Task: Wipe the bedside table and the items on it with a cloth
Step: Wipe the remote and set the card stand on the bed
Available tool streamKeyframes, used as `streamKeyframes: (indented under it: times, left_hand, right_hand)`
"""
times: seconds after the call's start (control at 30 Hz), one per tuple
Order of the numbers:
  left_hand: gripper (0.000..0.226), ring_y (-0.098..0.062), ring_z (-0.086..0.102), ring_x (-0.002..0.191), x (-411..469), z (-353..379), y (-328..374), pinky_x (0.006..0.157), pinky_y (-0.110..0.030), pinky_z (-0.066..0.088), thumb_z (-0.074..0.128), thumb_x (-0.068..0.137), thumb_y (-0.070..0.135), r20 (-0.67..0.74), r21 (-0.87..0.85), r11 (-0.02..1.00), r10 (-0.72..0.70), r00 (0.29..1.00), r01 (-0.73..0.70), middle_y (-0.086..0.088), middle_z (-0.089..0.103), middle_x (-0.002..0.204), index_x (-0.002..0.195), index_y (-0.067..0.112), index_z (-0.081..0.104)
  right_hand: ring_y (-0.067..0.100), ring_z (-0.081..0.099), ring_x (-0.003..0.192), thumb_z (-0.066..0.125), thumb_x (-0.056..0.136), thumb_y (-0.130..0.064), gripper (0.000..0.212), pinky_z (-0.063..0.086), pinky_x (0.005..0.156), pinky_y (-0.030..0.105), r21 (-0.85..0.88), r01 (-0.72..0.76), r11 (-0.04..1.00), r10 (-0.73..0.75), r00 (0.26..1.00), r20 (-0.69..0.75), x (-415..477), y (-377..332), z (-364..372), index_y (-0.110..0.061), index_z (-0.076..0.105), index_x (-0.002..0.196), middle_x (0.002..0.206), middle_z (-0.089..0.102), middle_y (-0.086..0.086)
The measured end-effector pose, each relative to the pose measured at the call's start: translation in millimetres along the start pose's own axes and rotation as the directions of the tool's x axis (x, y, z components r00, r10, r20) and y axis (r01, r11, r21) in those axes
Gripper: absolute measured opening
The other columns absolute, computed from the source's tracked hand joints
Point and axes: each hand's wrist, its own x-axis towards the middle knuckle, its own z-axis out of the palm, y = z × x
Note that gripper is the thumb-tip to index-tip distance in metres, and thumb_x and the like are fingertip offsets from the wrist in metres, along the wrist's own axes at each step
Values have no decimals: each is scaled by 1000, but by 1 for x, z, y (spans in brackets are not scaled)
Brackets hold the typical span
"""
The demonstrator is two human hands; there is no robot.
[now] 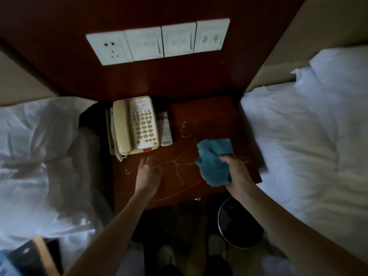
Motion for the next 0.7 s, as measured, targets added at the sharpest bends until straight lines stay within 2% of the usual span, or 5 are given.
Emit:
streamKeyframes:
  times: [0.17, 0.27, 0.37, 0.53, 0.7]
  left_hand:
    - [57, -34, 37, 128, 45, 34, 8, 106, -47, 38, 54, 85, 7, -30, 232, 963, 148, 988, -137, -16, 39, 140, 139, 5, 37]
    - [66, -33, 26, 136, 70, 52, 8, 110, -46, 29, 52, 89, 17, 0, 485, 839, 282, 959, -247, -14, 28, 149, 147, 7, 23]
    - [66, -34, 21, 138, 90, 67, 9, 111, -47, 24, 48, 93, 27, -6, 587, 778, 284, 959, -227, -15, 22, 153, 148, 7, 18]
    - [65, -37, 28, 133, 99, 86, 11, 110, -50, 24, 48, 92, 36, -62, 655, 735, 282, 957, -175, -21, 26, 148, 142, 3, 23]
    - [59, -37, 35, 128, 86, 95, 10, 103, -49, 31, 53, 89, 43, -47, 678, 702, 338, 940, -219, -23, 28, 145, 130, 5, 35]
  right_hand:
    - [22, 70, 95, 50, 91, -17, 26, 57, 74, 37, 156, -12, 988, 1, 998, 66, 30, -3, -11, -15, 61, 114, 104, 73, 5]
    - [21, 70, 96, 54, 89, -18, 29, 57, 72, 36, 198, -32, 980, 26, 999, 34, 44, 0, -16, -15, 59, 118, 112, 69, 7]
    - [22, 69, 98, 55, 89, -18, 30, 56, 71, 34, 223, -56, 973, 55, 998, 14, 57, 4, -20, -15, 58, 118, 114, 68, 6]
    - [23, 67, 101, 54, 90, -17, 26, 54, 79, 38, 238, -72, 969, 71, 997, 13, 70, 8, -24, -13, 59, 115, 113, 68, 7]
    - [22, 66, 103, 53, 90, -17, 29, 54, 83, 38, 245, -76, 966, 73, 997, 22, 74, 11, -27, -13, 57, 119, 115, 67, 7]
